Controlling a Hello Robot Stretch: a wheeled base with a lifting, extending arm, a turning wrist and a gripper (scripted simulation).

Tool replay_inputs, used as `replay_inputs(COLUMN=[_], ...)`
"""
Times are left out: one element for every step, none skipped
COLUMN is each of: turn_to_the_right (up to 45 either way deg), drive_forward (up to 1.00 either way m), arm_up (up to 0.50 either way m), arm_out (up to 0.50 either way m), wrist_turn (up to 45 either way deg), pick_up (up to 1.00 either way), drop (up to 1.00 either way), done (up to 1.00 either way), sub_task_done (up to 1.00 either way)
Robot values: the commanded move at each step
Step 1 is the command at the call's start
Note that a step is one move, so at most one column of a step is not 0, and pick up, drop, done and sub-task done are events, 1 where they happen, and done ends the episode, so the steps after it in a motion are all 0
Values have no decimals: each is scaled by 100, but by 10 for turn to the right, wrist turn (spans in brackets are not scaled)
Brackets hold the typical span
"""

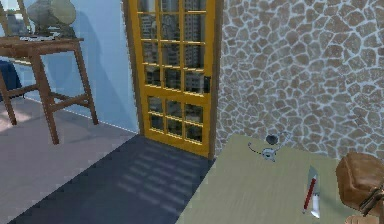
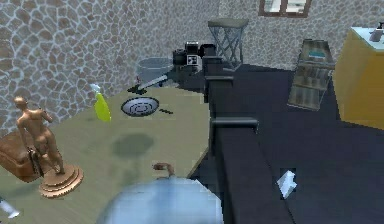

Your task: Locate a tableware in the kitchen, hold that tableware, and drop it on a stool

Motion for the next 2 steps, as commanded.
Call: replay_inputs(turn_to_the_right=[0,0], drive_forward=[0,0], arm_up=[0,0], arm_out=[0,0], wrist_turn=[-450,-420], pick_up=[0,0], drop=[0,0], done=[0,0], sub_task_done=[0,0])
